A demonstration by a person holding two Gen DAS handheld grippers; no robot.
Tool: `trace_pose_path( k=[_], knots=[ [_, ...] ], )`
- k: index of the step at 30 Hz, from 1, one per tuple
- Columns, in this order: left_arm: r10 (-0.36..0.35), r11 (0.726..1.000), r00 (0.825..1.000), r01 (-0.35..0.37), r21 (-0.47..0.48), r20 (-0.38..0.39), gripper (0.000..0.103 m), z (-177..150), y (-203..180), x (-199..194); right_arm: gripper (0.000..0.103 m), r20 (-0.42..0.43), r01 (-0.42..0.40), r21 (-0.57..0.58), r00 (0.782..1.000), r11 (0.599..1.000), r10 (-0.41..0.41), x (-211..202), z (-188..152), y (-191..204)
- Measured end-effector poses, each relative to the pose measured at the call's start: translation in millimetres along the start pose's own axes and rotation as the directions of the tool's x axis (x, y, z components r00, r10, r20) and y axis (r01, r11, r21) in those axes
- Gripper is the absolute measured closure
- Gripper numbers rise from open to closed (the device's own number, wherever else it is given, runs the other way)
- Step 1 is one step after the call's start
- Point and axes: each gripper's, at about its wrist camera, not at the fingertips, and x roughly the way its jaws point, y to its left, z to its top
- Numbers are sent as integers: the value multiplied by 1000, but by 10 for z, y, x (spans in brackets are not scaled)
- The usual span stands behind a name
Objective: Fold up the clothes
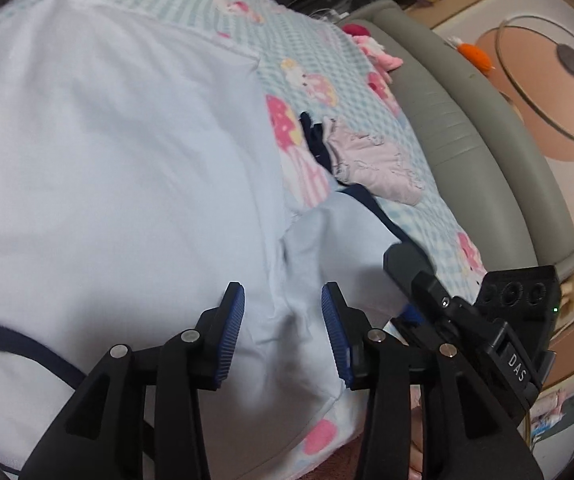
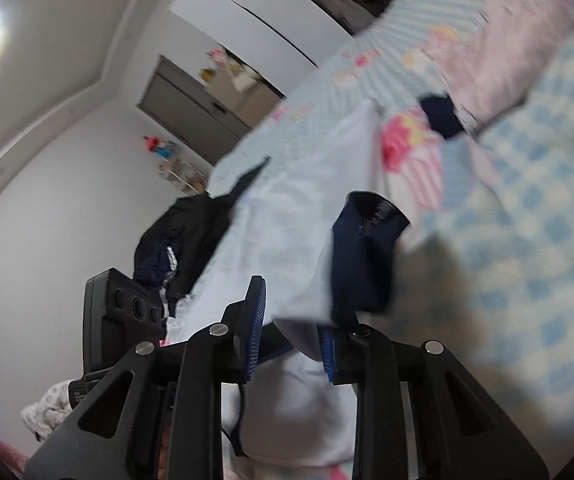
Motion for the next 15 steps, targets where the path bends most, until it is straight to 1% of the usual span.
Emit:
trace_pose_path(
  k=[2,3,5,6,7,9,10,11,12,13,15],
  knots=[
    [1,1000,1000,-1,-10,19,60,38,28,-69,75,10,-7,-43,1000,999,7,-23,-19,93],
    [8,1000,999,-7,-23,36,57,70,67,-119,72,-13,-13,-55,1000,998,12,9,-49,121],
    [20,999,998,-18,-39,54,54,130,140,-193,67,-112,-18,-68,994,998,11,145,-144,136],
    [26,999,998,-23,-46,61,54,160,176,-228,63,-179,-12,-73,984,997,-1,236,-197,124],
    [28,998,997,-25,-50,67,54,166,202,-262,63,-236,-4,-88,972,996,-16,328,-248,131],
    [27,998,996,-23,-52,80,53,156,246,-332,62,-333,12,-133,941,991,-56,509,-348,178],
    [11,999,997,-8,-41,70,50,143,242,-339,62,-364,16,-164,928,986,-76,573,-393,220],
    [-9,1000,999,9,-14,45,49,124,207,-318,60,-380,19,-204,920,979,-97,612,-435,278],
    [-26,1000,1000,26,18,14,47,105,161,-291,56,-383,18,-241,917,970,-112,628,-463,338],
    [-17,998,1000,17,56,-6,47,92,99,-255,54,-376,13,-264,919,964,-115,617,-469,386],
    [21,992,999,-16,128,-33,47,81,-28,-171,53,-365,-2,-270,926,963,-100,560,-451,428]
  ],
)
